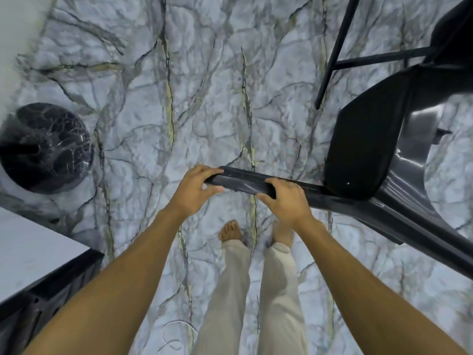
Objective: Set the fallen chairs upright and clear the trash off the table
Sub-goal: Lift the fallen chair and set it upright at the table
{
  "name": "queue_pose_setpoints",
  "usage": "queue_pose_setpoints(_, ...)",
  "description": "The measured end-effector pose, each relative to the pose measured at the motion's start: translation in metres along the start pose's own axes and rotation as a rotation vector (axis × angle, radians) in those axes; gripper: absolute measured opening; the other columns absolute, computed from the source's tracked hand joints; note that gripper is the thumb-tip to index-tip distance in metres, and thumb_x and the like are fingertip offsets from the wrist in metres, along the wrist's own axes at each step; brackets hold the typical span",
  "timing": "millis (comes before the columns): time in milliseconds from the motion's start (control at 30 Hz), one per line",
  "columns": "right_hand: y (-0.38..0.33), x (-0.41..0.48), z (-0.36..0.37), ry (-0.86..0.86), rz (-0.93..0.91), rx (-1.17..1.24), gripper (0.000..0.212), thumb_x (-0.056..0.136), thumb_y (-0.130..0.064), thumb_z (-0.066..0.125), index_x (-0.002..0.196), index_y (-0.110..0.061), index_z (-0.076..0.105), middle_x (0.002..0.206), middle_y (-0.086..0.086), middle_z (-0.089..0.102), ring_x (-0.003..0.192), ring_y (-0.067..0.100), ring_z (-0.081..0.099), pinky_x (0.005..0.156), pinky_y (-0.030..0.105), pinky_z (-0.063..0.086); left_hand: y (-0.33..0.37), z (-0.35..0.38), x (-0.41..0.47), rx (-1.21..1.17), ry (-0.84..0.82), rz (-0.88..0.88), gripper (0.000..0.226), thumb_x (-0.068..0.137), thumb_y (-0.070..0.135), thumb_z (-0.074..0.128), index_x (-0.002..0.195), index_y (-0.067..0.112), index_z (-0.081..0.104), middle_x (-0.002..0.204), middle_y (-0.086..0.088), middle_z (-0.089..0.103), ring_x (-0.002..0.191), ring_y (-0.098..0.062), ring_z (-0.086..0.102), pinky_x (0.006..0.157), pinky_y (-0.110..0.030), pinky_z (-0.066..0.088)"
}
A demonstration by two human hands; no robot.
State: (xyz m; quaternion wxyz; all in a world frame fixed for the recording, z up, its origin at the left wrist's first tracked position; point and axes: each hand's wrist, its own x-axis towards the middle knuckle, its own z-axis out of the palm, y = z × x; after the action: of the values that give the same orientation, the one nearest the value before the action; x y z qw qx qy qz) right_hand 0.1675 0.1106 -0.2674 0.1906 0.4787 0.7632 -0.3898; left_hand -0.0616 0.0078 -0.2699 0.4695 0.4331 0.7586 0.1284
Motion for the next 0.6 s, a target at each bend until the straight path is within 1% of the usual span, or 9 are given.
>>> queue_pose_setpoints(67,0.001,0.002,0.004,0.028,0.002,0.008,0.049,0.093,-0.051,0.057,0.132,-0.021,0.055,0.124,0.003,0.065,0.115,0.026,0.058,0.103,0.042,0.038,-0.004,0.005,0.004,-0.001,0.033,-0.002,0.04,0.086,0.025,0.074,0.125,0.018,0.065,0.11,-0.004,0.057,0.105,-0.019,0.052,0.089,-0.02,0.037)
queue_pose_setpoints(133,0.001,0.002,0.006,0.042,0.002,0.021,0.05,0.092,-0.051,0.057,0.132,-0.021,0.055,0.125,0.002,0.065,0.115,0.025,0.057,0.105,0.041,0.036,-0.007,0.009,0.005,-0.021,0.072,0.004,0.038,0.086,0.026,0.074,0.122,0.017,0.067,0.107,-0.002,0.058,0.102,-0.016,0.051,0.084,-0.009,0.033)
queue_pose_setpoints(200,0.001,0.001,0.005,0.036,0.003,0.035,0.051,0.092,-0.051,0.057,0.133,-0.021,0.053,0.127,0.002,0.064,0.117,0.025,0.056,0.107,0.041,0.033,-0.008,0.012,0.003,-0.058,0.103,0.011,0.037,0.085,0.026,0.075,0.119,0.015,0.069,0.107,-0.003,0.059,0.101,-0.016,0.052,0.083,-0.005,0.035)
queue_pose_setpoints(233,0.0,0.0,0.006,0.034,0.002,0.04,0.052,0.092,-0.051,0.058,0.134,-0.021,0.053,0.127,0.002,0.064,0.118,0.025,0.055,0.108,0.041,0.032,-0.007,0.013,0.002,-0.07,0.11,0.012,0.036,0.085,0.025,0.075,0.119,0.014,0.069,0.107,-0.003,0.059,0.101,-0.017,0.053,0.084,-0.007,0.037)
queue_pose_setpoints(300,0.0,-0.002,0.005,0.033,0.01,0.05,0.051,0.092,-0.051,0.057,0.133,-0.021,0.053,0.126,0.001,0.064,0.118,0.024,0.055,0.11,0.044,0.03,-0.004,0.014,-0.001,-0.087,0.117,0.013,0.036,0.084,0.024,0.076,0.118,0.013,0.07,0.107,-0.004,0.06,0.103,-0.02,0.055,0.089,-0.018,0.043)
queue_pose_setpoints(333,-0.001,-0.004,0.004,0.036,0.019,0.06,0.05,0.093,-0.052,0.057,0.132,-0.022,0.054,0.125,0.001,0.065,0.117,0.023,0.056,0.111,0.045,0.029,-0.002,0.015,-0.003,-0.093,0.124,0.018,0.037,0.083,0.024,0.076,0.118,0.013,0.07,0.107,-0.004,0.061,0.104,-0.021,0.055,0.091,-0.024,0.044)
queue_pose_setpoints(400,-0.002,-0.008,0.002,0.045,0.027,0.077,0.049,0.092,-0.052,0.057,0.131,-0.023,0.055,0.123,-0.002,0.065,0.117,0.022,0.056,0.113,0.047,0.027,0.005,0.017,-0.011,-0.102,0.144,0.03,0.037,0.083,0.025,0.076,0.118,0.014,0.07,0.107,-0.003,0.061,0.106,-0.022,0.054,0.093,-0.029,0.043)
queue_pose_setpoints(467,-0.004,-0.017,0.0,0.054,0.007,0.088,0.048,0.091,-0.053,0.059,0.13,-0.024,0.057,0.121,-0.003,0.066,0.116,0.021,0.057,0.113,0.048,0.026,0.014,0.019,-0.02,-0.104,0.158,0.041,0.038,0.083,0.027,0.075,0.119,0.016,0.07,0.108,-0.003,0.061,0.108,-0.022,0.052,0.096,-0.03,0.042)
queue_pose_setpoints(600,-0.007,-0.042,-0.015,0.099,-0.045,0.128,0.051,0.086,-0.054,0.065,0.128,-0.025,0.059,0.119,-0.004,0.067,0.114,0.02,0.058,0.112,0.049,0.03,0.042,0.017,-0.04,-0.094,0.201,0.093,0.039,0.082,0.029,0.076,0.118,0.014,0.071,0.105,-0.003,0.06,0.105,-0.021,0.05,0.093,-0.023,0.037)
